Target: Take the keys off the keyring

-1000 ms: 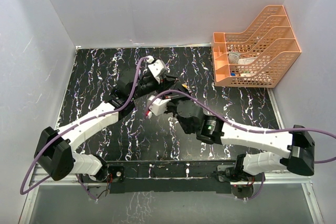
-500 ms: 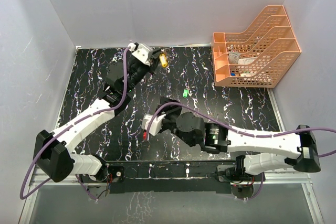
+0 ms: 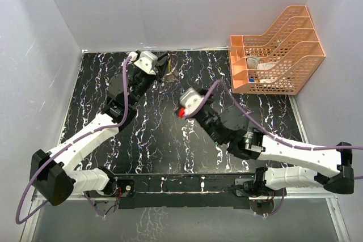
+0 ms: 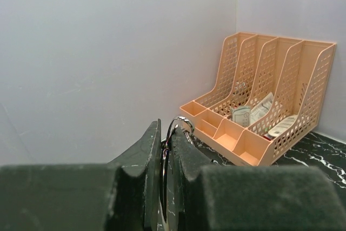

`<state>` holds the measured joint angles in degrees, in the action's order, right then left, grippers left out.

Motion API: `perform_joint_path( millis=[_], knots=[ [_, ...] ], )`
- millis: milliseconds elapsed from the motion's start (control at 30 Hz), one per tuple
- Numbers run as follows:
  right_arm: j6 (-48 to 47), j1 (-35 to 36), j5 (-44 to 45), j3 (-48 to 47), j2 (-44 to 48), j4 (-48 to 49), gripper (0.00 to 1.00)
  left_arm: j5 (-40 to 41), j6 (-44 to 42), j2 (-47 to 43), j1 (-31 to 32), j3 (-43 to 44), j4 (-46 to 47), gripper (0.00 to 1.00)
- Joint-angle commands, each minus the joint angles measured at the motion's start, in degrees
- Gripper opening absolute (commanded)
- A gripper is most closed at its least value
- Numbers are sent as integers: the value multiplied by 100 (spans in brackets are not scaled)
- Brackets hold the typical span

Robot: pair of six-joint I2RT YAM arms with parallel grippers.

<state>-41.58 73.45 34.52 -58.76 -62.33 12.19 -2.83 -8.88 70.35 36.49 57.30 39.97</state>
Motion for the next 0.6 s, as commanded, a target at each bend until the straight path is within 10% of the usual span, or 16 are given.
perform_joint_path(
  millis=[0, 567],
  knots=[
    [1402, -722, -444, -13, 449, 825, 49, -59, 70, -524, 7, -130, 428, 0],
    [2725, -1534, -1763, 557, -383, 3727, 61, -216, 311, -1241, 8, -540, 628, 0]
  ],
)
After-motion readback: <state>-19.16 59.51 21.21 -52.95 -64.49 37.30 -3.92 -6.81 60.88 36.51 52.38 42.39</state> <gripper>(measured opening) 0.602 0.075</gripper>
